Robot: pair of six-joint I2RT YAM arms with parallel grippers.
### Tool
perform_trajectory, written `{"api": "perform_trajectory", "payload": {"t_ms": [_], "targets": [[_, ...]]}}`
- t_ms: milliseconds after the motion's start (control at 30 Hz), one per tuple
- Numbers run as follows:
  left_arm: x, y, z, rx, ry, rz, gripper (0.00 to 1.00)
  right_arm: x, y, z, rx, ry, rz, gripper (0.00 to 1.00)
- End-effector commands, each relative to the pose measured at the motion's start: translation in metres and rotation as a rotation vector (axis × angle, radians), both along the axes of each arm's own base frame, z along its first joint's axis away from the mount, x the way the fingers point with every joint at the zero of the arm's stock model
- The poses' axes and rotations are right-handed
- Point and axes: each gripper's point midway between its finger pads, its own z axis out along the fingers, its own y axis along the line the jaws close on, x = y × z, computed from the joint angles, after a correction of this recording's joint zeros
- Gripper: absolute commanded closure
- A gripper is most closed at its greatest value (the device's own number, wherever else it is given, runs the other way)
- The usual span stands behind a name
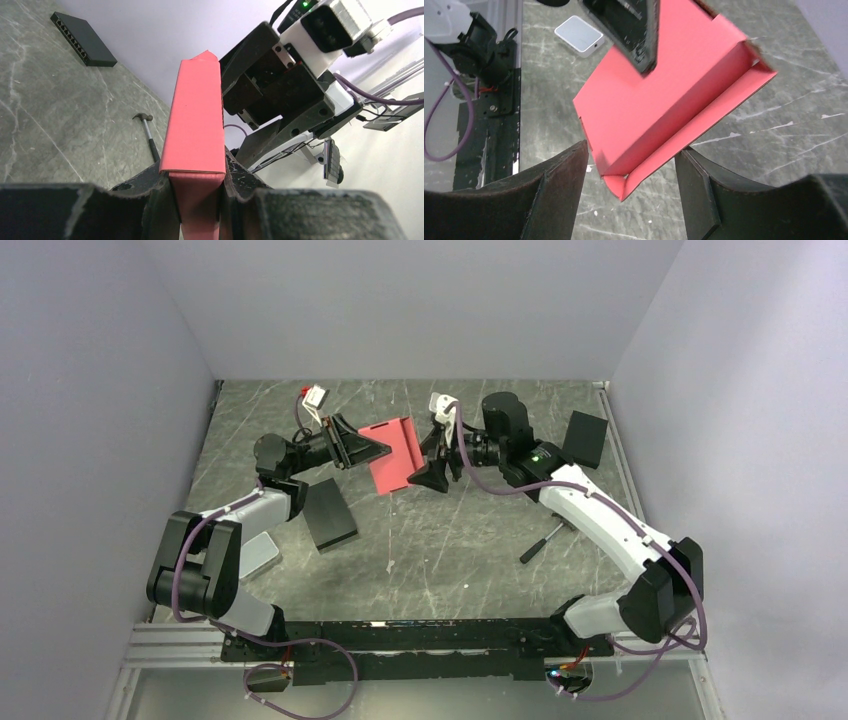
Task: Fold the paper box
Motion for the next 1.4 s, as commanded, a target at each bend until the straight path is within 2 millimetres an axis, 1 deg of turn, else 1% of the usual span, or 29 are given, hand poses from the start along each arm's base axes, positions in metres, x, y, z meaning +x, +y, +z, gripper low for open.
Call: {"api": "perform_trajectory", "payload": {"t_ms": [0, 267, 500, 700, 867, 1000, 1067, 1167, 1267, 1367], "targets": [[0.0, -0.002, 0.016, -0.02, -0.079, 0.001, 1.0, 0.015, 0.009, 0.047, 0.085, -0.082, -0.043, 0.32], [0.003, -0.003, 0.015, -0.019, -0.07, 0.017, 1.0, 0.031, 0.018, 0.057, 0.079, -0.085, -0.075, 0.33], [0.009, -0.002, 0.013, -0.011, -0.046, 0.048, 1.0, 0.034, 0.027, 0.051, 0.014, -0.155, -0.126, 0.34], [0.014, -0.002, 0.009, -0.001, -0.025, 0.068, 1.0, 0.033, 0.034, 0.045, -0.051, -0.226, -0.145, 0.34], [0.014, -0.002, 0.006, 0.001, -0.015, 0.069, 1.0, 0.021, 0.046, 0.037, -0.092, -0.268, -0.093, 0.33], [0.013, -0.002, 0.005, -0.003, -0.018, 0.056, 1.0, 0.015, 0.051, 0.029, -0.104, -0.263, -0.047, 0.29], [0.01, -0.003, 0.005, -0.007, -0.024, 0.042, 1.0, 0.019, 0.047, 0.031, -0.086, -0.24, -0.058, 0.27], [0.006, -0.003, 0.004, -0.009, -0.031, 0.028, 1.0, 0.023, 0.033, 0.042, -0.028, -0.188, -0.058, 0.26], [0.003, -0.003, 0.003, -0.012, -0.036, 0.016, 1.0, 0.022, 0.018, 0.054, 0.037, -0.143, -0.031, 0.25], [0.001, -0.003, 0.005, -0.019, -0.047, 0.001, 1.0, 0.014, 0.011, 0.062, 0.097, -0.083, 0.02, 0.25]]}}
